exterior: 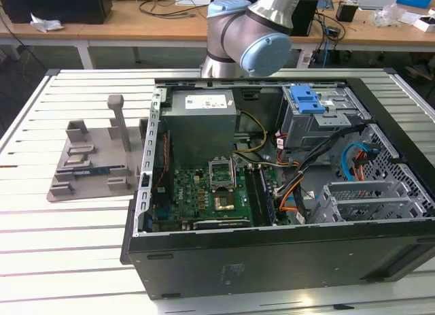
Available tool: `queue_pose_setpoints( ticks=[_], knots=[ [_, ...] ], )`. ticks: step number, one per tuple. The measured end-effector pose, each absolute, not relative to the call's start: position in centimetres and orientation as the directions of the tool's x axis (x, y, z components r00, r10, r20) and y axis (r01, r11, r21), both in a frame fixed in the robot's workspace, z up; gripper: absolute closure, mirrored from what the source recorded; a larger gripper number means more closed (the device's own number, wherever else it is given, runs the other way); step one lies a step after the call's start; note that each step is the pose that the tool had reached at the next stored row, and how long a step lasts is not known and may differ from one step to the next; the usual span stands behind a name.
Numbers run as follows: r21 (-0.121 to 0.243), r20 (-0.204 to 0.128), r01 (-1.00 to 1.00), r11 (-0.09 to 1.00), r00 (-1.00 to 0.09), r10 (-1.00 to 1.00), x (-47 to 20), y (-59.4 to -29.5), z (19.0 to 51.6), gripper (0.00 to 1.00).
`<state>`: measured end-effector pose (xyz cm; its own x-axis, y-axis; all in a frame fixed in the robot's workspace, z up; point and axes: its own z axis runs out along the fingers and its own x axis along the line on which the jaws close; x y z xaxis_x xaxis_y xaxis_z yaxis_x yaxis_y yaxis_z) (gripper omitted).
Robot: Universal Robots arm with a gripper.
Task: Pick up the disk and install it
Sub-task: 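Pick up the disk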
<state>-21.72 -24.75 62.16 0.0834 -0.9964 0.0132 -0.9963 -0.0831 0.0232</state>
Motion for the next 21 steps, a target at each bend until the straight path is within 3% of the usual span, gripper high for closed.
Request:
queue_pose_setpoints(
  ticks=[6, 14, 21],
  knots=[
    [0.024, 0.013, -0.996, -0.083, 0.083, -0.996, -20.2, -25.8, 61.8, 0.63],
    [0.022, -0.007, -0.996, -0.084, 0.083, -0.996, -19.6, -29.8, 61.4, 0.63],
    [0.022, -0.009, -0.996, -0.084, 0.083, -0.996, -19.5, -30.1, 61.4, 0.63]
  ],
)
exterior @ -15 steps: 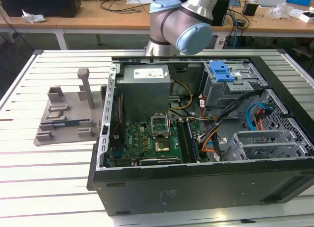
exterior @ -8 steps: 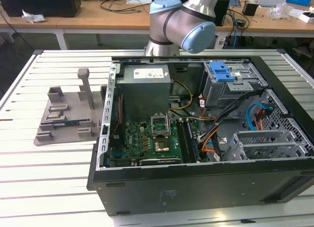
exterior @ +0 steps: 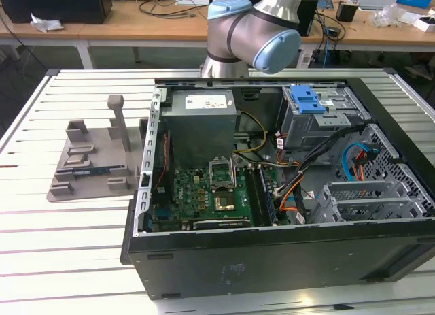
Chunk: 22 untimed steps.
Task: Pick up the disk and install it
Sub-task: 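Pick up the disk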
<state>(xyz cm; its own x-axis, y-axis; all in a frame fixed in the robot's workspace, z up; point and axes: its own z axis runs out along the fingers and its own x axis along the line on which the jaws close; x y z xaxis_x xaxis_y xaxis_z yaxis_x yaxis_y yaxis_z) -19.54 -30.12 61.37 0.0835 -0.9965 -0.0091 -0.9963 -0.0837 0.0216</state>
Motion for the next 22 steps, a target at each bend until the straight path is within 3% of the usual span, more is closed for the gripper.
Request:
queue_pose_setpoints(
  ticks=[22],
  knots=[
    [0.022, -0.009, -0.996, -0.084, 0.083, -0.996, -17.3, -30.1, 60.4, 0.63]
  ],
)
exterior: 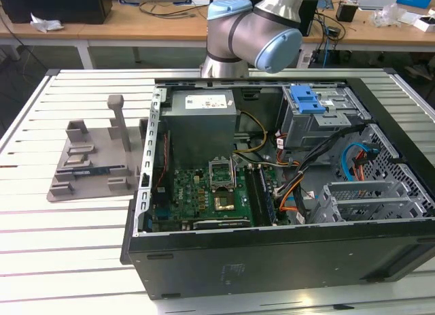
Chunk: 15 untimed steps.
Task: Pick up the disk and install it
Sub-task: 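Pick up the disk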
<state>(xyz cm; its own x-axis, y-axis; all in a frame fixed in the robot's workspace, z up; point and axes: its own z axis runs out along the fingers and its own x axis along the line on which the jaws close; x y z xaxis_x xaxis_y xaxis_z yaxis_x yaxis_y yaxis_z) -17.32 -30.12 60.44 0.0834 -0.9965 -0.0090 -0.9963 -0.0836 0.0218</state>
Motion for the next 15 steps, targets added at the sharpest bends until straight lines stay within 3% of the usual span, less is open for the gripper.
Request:
queue_pose_setpoints(
  ticks=[15],
  knots=[
    [0.022, -0.009, -0.996, -0.084, 0.083, -0.996, -15.7, -30.1, 59.5, 0.63]
  ],
)
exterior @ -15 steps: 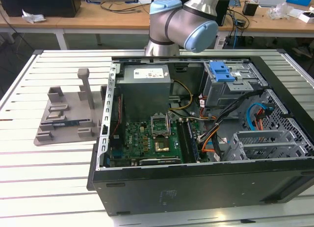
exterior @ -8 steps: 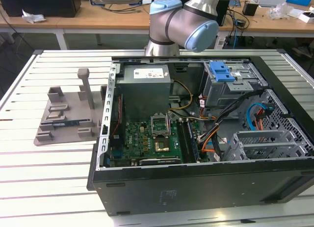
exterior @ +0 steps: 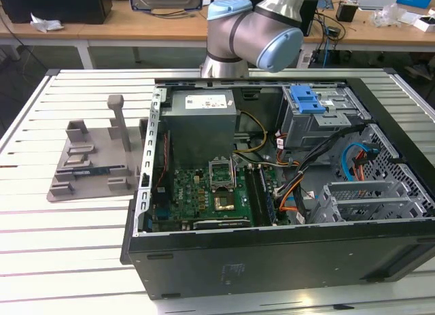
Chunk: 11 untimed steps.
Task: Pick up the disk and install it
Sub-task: 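Pick up the disk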
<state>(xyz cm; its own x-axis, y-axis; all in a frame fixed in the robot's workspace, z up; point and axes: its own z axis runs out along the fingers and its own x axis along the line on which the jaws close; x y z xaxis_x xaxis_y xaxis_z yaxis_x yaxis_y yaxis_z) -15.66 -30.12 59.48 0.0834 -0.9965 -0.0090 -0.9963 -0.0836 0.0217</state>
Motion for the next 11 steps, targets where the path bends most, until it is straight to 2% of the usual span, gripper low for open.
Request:
queue_pose_setpoints(
  ticks=[11],
  knots=[
    [0.022, -0.009, -0.996, -0.084, 0.083, -0.996, -14.4, -31.0, 57.7, 0.63]
  ],
)
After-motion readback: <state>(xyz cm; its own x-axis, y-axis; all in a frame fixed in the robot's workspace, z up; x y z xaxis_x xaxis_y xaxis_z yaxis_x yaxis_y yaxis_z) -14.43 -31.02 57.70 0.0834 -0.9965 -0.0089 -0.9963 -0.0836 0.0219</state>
